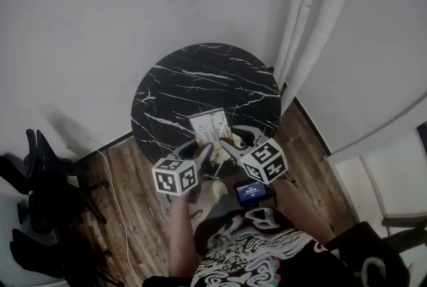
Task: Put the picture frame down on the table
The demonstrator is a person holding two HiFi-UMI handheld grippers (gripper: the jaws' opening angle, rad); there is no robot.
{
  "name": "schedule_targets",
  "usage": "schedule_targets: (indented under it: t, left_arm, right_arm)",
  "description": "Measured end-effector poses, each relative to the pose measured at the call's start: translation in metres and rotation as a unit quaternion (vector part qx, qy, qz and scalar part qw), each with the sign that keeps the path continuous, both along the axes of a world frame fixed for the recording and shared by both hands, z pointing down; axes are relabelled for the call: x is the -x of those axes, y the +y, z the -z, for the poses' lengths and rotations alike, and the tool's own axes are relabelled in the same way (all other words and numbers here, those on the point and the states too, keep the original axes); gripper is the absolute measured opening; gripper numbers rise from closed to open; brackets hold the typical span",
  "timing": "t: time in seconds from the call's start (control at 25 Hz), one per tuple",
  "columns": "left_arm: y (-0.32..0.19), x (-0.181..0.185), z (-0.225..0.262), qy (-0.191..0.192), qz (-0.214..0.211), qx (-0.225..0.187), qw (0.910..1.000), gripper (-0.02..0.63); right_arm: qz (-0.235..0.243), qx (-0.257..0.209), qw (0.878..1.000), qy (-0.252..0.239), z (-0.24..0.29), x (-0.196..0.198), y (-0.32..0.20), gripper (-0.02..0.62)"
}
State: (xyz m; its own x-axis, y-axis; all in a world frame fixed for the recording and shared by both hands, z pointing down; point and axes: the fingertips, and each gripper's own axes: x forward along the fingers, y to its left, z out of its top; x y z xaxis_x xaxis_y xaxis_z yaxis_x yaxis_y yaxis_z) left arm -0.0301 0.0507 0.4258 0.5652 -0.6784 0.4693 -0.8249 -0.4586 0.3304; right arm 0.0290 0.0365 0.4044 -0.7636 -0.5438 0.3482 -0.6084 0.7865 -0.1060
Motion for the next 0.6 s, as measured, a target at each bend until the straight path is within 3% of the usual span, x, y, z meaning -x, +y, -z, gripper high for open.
schedule_targets:
  t: [0.32, 0.6]
  left_arm:
    - [-0.091, 0.038, -0.006, -0.006, -0.031, 0.018, 0.9993, 0.179]
    - [-0.143, 0.061, -0.020, -0.004, -0.044, 0.031, 0.9985, 0.179]
  right_arm:
    - [-0.023, 0.035, 0.999, 0.000, -0.007, 0.037, -0.088, 0.181]
    - [-0.043, 0.055, 0.998, 0.003, -0.021, 0.061, -0.139, 0.181]
